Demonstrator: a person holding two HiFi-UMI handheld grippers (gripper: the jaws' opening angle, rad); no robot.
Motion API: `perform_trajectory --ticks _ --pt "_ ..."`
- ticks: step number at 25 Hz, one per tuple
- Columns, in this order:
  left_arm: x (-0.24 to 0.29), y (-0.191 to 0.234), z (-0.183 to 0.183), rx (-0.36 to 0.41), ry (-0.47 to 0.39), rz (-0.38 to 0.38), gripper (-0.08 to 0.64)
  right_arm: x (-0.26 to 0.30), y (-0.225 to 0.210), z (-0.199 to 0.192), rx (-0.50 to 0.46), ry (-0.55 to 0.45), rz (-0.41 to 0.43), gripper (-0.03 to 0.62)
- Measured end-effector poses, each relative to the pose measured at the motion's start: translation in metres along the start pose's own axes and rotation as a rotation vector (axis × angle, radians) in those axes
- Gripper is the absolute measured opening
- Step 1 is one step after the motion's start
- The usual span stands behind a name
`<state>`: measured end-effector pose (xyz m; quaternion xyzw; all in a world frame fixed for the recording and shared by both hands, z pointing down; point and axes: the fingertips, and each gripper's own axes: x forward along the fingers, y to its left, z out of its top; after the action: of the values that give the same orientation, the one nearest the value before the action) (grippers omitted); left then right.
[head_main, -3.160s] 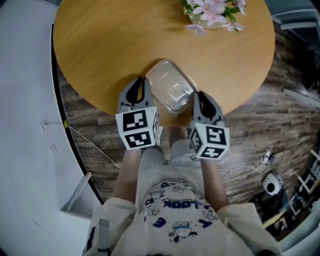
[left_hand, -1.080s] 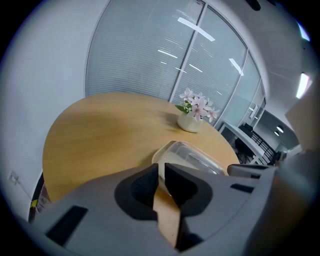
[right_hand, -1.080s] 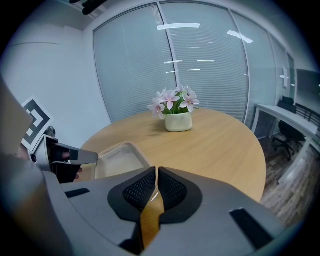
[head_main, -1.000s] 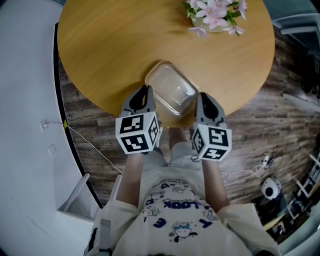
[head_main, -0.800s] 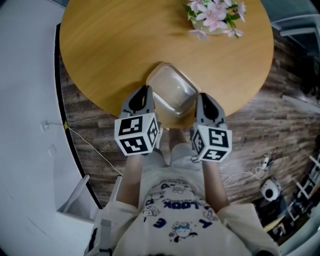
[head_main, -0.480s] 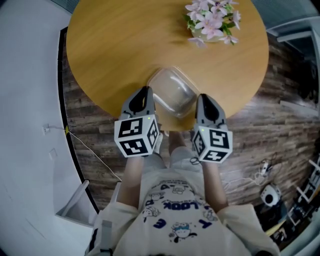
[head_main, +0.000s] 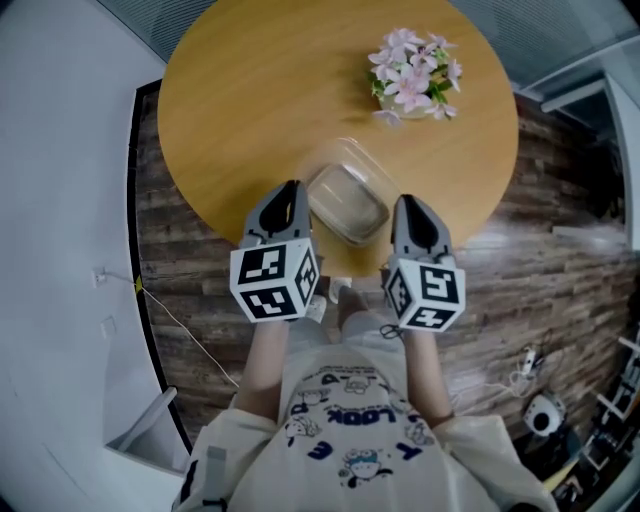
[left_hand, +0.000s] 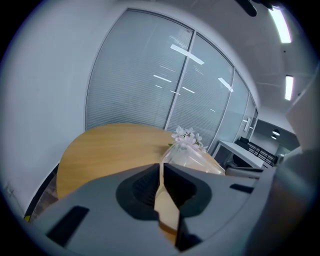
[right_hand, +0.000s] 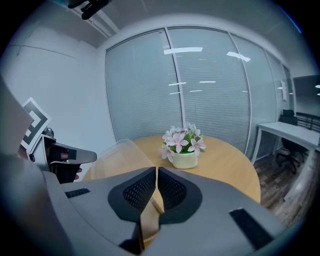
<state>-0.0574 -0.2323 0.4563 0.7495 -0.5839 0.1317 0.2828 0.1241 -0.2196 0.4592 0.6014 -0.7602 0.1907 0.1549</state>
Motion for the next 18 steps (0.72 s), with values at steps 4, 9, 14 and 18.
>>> perform_trajectory --ticks 4,9,14,18 --pt "-0.015 -0.003 0.018 0.011 -0.043 -0.007 0.025 -0.011 0.006 0.02 -0.018 -0.044 0.002 0.017" --pt "-0.029 -0.009 0.036 0.018 -0.095 -0.021 0.025 -0.023 0.01 0.038 -0.033 -0.091 0.0 0.017" --pt "-0.046 -0.013 0.054 0.026 -0.15 -0.023 0.025 -0.035 0.016 0.056 -0.045 -0.137 0.006 0.017" --pt "-0.059 -0.013 0.072 0.04 -0.193 -0.023 0.025 -0.042 0.023 0.075 -0.063 -0.184 0.016 0.017"
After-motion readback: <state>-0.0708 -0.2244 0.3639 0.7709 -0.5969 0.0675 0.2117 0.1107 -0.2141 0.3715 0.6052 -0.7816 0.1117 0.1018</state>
